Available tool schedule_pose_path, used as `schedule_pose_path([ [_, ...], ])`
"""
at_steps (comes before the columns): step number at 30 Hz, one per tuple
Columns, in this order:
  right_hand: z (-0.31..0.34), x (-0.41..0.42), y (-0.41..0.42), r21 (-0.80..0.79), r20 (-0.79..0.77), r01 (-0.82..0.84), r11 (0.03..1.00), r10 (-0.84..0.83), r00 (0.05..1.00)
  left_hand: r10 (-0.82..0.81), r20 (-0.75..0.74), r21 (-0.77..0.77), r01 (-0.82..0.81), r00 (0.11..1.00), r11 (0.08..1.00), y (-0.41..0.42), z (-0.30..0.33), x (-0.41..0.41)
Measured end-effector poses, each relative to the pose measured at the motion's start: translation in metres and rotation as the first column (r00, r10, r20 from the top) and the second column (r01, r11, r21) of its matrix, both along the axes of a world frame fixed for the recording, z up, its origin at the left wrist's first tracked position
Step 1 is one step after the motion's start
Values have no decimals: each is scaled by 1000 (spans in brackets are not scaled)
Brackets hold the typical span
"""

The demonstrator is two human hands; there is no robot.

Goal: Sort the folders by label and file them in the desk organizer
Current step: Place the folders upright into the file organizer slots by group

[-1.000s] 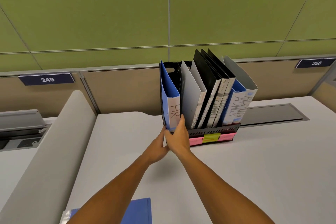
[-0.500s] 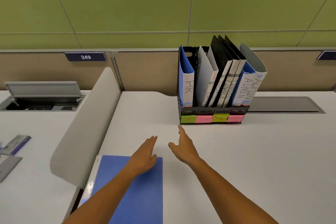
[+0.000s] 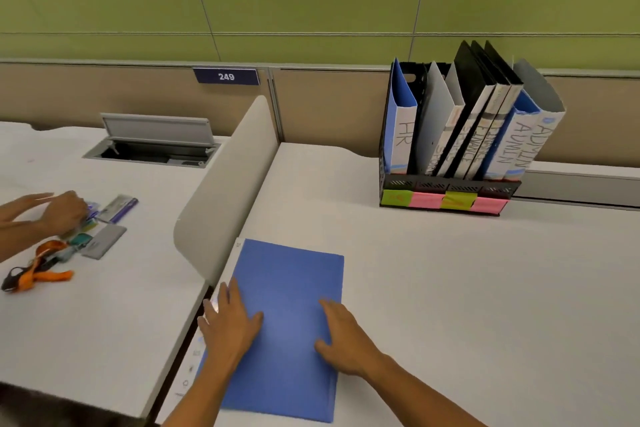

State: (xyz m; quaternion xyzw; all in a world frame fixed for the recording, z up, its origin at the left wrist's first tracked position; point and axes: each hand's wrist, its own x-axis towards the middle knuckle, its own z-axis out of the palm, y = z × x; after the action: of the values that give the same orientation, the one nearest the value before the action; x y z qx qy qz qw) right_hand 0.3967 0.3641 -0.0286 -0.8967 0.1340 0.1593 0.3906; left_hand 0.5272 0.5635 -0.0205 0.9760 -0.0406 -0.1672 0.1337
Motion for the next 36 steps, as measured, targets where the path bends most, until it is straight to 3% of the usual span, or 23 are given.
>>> schedule_pose_path([
  [3, -5, -9, 17, -48, -44, -60, 997, 57, 997, 41, -11, -2, -41, 999, 999, 13, 3, -3],
  [5, -8, -12, 24, -77, -76, -82, 994, 76, 994, 157, -63, -121, -164, 986, 979, 19, 6, 2],
  [8, -10, -14, 27, -81, -90, -66, 995, 58, 994, 239, -246, -394, -322, 939, 861, 27, 15, 9],
  [11, -8, -15, 21, -45, -82, -9, 999, 5, 997, 228, -374, -532, -409, 899, 741, 25, 28, 11],
  [14, -2, -15, 12, 0, -75, 56, 998, -55, 996, 135, -518, -604, -472, 845, 642, 19, 41, 10],
  [17, 7, -15, 4, 55, -48, 137, 989, -135, 990, -109, -623, -699, -489, 774, 522, 12, 66, 5],
  [20, 21, -13, -4, 137, 1, 219, 966, -222, 975, -305, -537, -798, -356, 786, 486, -4, 96, -6],
  [23, 41, -11, -10, 224, 33, 303, 926, -318, 947, -362, -393, -845, -177, 846, 504, -27, 127, -21],
  [26, 70, -10, -19, 329, 62, 416, 848, -459, 886, -338, -242, -850, -31, 909, 526, -48, 154, -36],
  [29, 113, -12, -26, 561, 12, 487, 670, -595, 804, -323, -123, -835, 78, 938, 544, -65, 173, -52],
  [31, 142, -17, -29, 684, 15, 446, 577, -622, 783, -332, -14, -789, 193, 943, 583, -79, 185, -66],
  [33, 165, -25, -29, 734, 66, 397, 551, -640, 766, -313, 117, -725, 297, 942, 621, -94, 193, -82],
  [36, 186, -37, -27, 742, 157, 407, 532, -728, 667, -269, 267, -678, 379, 925, 630, -116, 199, -107],
])
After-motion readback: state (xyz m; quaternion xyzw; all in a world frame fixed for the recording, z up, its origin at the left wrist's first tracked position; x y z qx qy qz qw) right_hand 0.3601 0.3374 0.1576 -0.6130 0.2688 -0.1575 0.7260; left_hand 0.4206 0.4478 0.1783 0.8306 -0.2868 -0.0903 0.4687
